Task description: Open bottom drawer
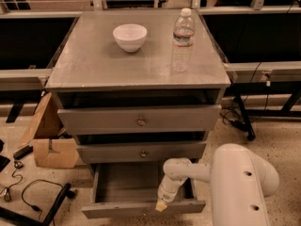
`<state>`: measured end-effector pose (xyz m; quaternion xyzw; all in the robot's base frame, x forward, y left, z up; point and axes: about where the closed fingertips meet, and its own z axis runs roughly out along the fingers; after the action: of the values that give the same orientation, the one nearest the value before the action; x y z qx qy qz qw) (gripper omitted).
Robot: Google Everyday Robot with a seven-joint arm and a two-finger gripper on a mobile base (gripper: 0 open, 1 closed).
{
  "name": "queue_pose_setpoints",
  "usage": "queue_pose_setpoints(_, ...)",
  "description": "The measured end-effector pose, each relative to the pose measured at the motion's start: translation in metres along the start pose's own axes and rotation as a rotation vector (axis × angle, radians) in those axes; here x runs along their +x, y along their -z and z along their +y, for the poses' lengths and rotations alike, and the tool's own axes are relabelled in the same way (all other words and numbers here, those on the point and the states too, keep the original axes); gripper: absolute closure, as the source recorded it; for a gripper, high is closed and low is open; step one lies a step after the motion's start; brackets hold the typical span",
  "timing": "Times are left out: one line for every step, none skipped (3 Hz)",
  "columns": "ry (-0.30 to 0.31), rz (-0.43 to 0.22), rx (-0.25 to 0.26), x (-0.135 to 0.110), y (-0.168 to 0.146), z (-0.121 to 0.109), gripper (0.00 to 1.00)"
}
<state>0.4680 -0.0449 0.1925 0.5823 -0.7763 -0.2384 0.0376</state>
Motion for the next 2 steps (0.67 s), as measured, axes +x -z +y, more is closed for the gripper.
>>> queue_pose_setpoints(-0.026,-0.036,-0.001,-0.0080,0.0039,0.0039,1.00)
queue_pose_setpoints(-0.062,-0.084,-0.009,-0.0179,0.0064,0.0108,1.00)
